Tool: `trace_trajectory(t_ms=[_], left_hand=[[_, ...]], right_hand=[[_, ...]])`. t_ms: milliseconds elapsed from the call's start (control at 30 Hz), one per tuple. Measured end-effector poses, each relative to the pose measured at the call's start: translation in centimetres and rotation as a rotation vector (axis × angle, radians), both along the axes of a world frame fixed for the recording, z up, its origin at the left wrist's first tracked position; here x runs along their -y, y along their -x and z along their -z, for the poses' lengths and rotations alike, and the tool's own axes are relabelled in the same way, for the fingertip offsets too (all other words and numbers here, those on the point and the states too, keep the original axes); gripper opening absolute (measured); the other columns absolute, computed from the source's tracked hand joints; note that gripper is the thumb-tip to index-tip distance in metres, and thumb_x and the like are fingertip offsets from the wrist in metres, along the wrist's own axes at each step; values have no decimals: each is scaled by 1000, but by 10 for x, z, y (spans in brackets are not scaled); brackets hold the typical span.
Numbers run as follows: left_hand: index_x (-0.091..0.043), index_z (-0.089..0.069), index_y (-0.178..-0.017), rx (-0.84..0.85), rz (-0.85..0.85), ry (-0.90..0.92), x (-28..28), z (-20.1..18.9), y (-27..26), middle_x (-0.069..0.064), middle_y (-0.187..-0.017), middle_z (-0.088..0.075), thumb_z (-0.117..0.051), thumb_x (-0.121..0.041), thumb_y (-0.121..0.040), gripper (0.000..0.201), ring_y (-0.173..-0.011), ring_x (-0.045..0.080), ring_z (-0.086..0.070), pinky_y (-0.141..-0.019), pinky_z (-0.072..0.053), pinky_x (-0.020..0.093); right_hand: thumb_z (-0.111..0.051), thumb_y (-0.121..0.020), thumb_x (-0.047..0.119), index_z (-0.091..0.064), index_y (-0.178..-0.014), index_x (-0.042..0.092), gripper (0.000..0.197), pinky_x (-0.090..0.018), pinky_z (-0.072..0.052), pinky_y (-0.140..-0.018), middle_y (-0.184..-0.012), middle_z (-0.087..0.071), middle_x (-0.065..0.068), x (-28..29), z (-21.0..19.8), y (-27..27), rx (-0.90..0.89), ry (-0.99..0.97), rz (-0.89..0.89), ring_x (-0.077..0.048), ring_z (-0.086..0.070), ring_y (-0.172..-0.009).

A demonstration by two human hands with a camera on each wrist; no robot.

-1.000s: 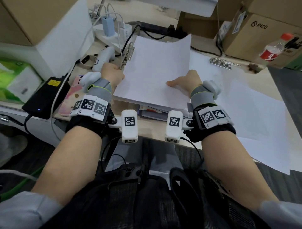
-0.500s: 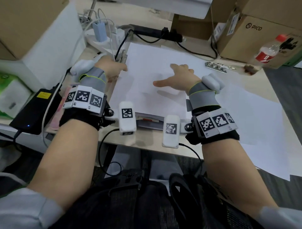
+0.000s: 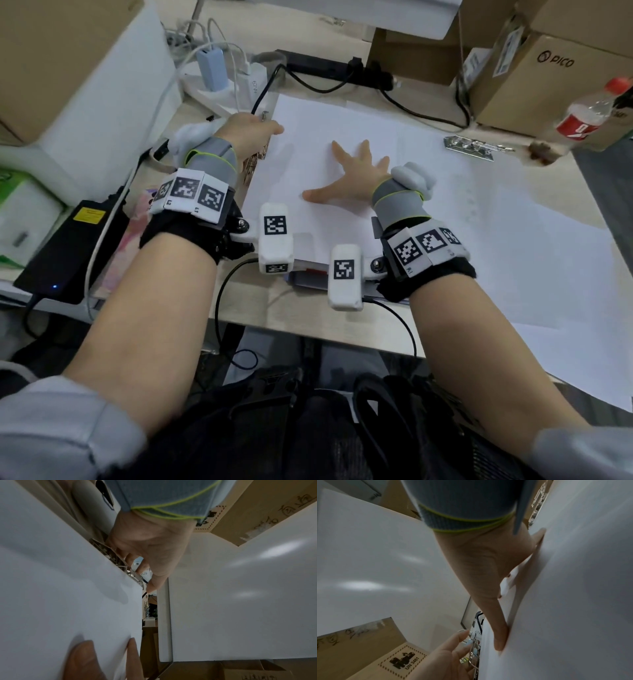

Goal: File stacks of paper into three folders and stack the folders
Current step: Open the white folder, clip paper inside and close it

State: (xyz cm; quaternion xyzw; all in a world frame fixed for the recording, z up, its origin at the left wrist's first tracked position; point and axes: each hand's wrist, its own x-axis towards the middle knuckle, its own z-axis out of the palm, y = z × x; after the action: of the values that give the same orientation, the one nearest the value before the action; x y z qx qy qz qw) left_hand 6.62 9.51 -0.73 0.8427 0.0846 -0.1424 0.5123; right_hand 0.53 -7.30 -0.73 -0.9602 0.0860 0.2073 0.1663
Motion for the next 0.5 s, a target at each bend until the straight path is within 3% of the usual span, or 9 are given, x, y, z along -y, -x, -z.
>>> trace_trajectory(t_ms=[100,200,333,433,500], left_hand=[[-19,-59,-81,-9,-101,121,-9,15,-12,4,-83,-54,-60,-48,-60,37,-80,21,-51,-80,-46,37],[-21,-49,-65,-43,-181,235,-11,8,0,-3,-66,-43,-50,-55,-70,34,-67,19,-43,-69,-34,32],[-18,-49,-73,-113,-226,362,-12,10,11,-3,-70,-50,-37,-53,-90,40,-58,15,-46,-59,-38,26],[-21,-53,-76,-139,-212,393,-19,17,18,-6,-72,-53,-39,-34,-90,23,-53,13,-48,-53,-40,20],[-21,-53,-77,-158,-179,371,-23,20,25,-6,-71,-54,-41,-29,-90,20,-44,8,-50,-49,-42,17]], right_hand=[[-64,-67,72,6,-148,44,111,-59,-6,-116,-157,24,0,2,6,-2,-5,-25,8,-46,19,-141],[-65,-67,71,8,-147,45,111,-59,-4,-116,-156,27,2,3,10,0,-2,-72,9,-44,24,-140],[-67,-67,68,8,-147,45,112,-57,0,-116,-155,28,4,2,13,1,7,-113,37,-43,27,-139],[-68,-66,68,8,-146,46,113,-56,0,-116,-155,28,5,2,14,1,14,-130,46,-42,27,-140],[-69,-65,69,7,-146,47,113,-56,-2,-116,-155,28,6,2,16,1,18,-145,55,-41,27,-140]])
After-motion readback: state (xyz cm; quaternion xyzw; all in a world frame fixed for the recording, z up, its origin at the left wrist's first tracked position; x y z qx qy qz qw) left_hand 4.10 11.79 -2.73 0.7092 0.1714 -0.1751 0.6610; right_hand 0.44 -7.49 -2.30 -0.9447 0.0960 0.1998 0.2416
